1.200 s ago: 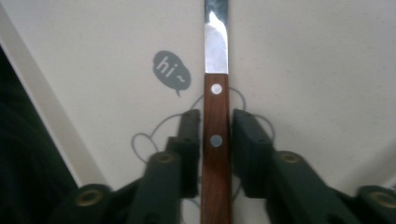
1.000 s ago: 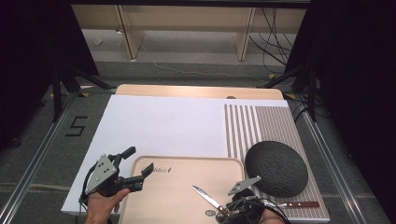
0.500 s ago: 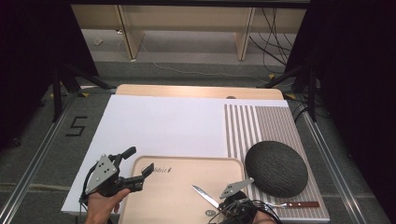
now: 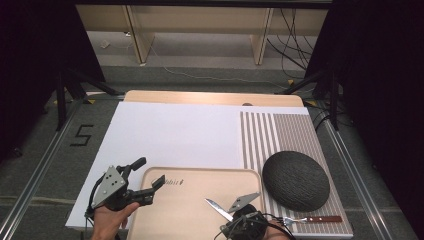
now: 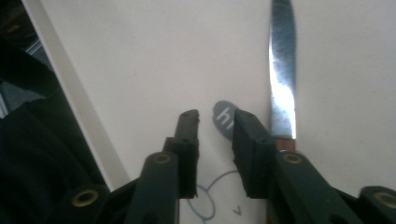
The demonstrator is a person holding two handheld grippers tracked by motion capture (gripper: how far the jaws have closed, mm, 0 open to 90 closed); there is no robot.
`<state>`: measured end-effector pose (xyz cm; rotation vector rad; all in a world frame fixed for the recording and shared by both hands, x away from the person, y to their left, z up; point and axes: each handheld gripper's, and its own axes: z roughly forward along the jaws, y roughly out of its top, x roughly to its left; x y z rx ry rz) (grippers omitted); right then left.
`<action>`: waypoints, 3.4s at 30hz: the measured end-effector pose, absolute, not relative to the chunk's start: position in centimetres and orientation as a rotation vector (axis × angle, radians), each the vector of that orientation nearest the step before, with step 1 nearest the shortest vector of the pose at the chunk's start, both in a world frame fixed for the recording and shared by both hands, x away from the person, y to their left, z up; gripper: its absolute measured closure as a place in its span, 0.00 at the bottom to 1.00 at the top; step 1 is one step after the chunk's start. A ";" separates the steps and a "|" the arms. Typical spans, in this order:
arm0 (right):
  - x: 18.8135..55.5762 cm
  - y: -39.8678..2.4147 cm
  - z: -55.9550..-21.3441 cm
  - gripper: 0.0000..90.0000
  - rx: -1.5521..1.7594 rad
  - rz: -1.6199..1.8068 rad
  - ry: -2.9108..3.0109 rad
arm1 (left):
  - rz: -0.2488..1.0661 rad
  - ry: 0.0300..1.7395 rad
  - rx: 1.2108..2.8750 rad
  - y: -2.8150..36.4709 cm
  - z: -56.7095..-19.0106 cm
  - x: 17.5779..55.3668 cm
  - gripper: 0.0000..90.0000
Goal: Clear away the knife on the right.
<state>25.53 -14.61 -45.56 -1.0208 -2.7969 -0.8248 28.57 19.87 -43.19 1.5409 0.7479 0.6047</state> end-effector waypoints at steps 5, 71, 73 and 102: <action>25.7 -14.8 -45.7 0.90 -1.032 -0.810 -2.818 | 0.605 0.744 1.542 19.8 -43.2 28.6 0.19; 28.0 -18.8 -45.9 1.00 -1.355 -0.701 -2.932 | 0.602 0.761 1.545 19.8 -43.2 28.6 0.20; 27.9 -19.0 -45.8 1.00 -1.354 -0.701 -2.924 | 0.604 0.760 1.547 19.8 -43.2 28.6 0.20; 28.5 -21.4 -43.4 0.33 -1.438 -1.099 -2.500 | 0.607 0.758 1.541 19.8 -43.2 28.6 0.20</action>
